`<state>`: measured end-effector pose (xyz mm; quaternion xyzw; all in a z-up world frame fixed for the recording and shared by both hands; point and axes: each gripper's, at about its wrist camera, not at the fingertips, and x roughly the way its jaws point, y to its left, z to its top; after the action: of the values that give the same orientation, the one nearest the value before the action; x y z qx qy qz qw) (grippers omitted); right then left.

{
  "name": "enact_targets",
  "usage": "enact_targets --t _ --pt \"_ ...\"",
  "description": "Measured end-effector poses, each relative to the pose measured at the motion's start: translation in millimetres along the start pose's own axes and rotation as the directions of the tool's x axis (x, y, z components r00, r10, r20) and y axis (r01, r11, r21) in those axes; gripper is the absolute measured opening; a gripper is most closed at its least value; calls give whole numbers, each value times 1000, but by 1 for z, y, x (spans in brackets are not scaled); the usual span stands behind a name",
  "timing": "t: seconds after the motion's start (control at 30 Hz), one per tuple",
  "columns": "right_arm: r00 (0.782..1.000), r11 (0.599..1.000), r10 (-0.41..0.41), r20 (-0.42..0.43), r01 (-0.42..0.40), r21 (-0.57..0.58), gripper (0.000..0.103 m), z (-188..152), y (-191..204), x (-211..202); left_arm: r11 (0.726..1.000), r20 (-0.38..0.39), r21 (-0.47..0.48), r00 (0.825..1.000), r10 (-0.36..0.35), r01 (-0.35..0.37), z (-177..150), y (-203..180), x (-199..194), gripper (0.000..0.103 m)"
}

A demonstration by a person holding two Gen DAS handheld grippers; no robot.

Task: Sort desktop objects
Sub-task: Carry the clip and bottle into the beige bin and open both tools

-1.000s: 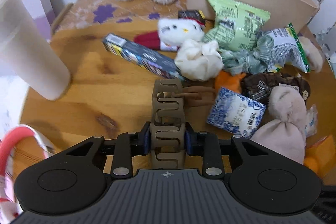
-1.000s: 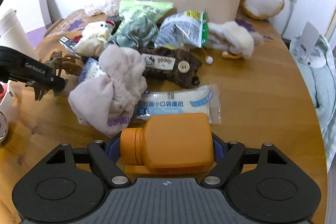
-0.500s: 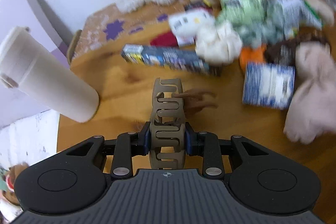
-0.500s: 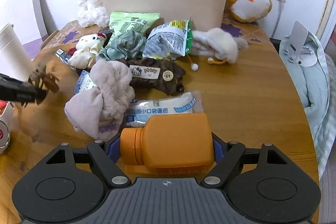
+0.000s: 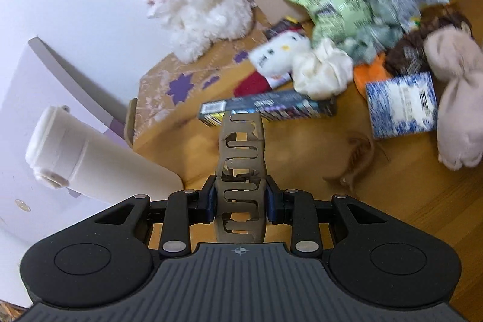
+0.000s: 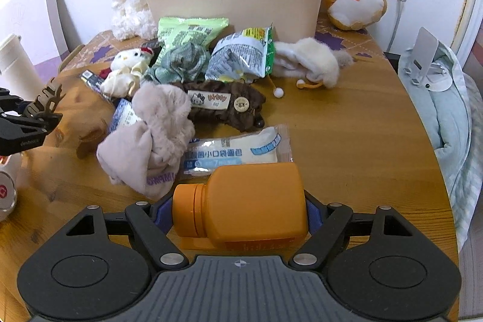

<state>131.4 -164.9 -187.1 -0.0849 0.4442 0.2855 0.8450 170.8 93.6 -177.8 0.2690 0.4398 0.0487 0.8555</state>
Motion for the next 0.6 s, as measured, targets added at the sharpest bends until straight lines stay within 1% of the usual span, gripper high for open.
enact_targets --t 0.17,0.33,0.47,0.6 --pt "999 1000 11 40 -10 -13 79 15 -4 -10 999 61 -39 998 -6 8 14 13 -18 31" --pt "995 1000 12 95 -11 -8 79 41 -15 -18 997 130 -70 991 -10 19 37 27 -32 31" --pt "990 999 4 144 1 -32 79 67 -22 -23 995 182 -92 983 -13 30 63 37 -40 31" --pt "983 1000 -4 183 8 -23 79 94 -31 -24 996 235 -87 972 -7 28 89 43 -44 31"
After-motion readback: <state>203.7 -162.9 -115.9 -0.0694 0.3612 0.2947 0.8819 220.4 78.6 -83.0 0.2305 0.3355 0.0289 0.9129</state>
